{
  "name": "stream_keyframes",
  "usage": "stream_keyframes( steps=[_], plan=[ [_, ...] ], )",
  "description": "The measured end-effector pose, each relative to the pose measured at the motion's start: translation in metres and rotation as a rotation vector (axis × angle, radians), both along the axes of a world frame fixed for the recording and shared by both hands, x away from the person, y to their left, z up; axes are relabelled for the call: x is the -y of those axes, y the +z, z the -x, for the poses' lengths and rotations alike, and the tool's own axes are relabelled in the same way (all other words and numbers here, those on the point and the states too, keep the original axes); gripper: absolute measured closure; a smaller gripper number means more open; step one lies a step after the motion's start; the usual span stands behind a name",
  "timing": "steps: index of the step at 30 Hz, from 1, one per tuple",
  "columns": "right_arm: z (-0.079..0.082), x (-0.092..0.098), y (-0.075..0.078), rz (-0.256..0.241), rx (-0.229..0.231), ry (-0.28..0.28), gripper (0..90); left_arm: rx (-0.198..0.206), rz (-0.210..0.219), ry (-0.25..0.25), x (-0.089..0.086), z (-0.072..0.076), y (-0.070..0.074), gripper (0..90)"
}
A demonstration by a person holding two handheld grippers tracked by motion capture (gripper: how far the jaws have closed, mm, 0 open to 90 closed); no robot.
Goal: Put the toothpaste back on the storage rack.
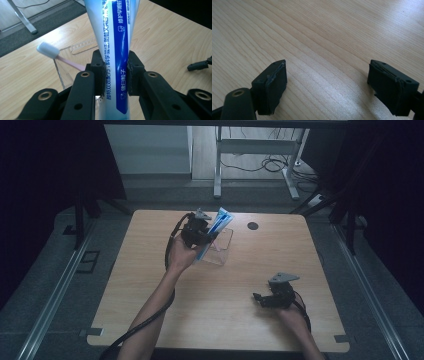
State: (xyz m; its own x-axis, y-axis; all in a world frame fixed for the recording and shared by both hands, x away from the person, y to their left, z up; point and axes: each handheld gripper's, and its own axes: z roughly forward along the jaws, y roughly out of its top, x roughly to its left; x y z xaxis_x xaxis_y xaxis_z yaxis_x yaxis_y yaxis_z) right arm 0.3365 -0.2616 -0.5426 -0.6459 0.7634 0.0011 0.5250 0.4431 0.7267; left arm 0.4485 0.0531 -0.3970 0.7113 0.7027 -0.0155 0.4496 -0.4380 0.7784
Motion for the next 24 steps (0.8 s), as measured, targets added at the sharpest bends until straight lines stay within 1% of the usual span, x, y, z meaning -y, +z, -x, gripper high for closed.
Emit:
stream_keyframes(
  steps=[10,24],
  plan=[
    [0.000,0.000,0.000,0.000,0.000,0.000,16.2,0.014,0.007,0.001,0.010,-0.012,0.003,72.6],
    [0.000,0.000,0.000,0.000,0.001,0.000,16.2,0.035,0.020,0.008,0.016,-0.026,0.001,72.7]
  ],
)
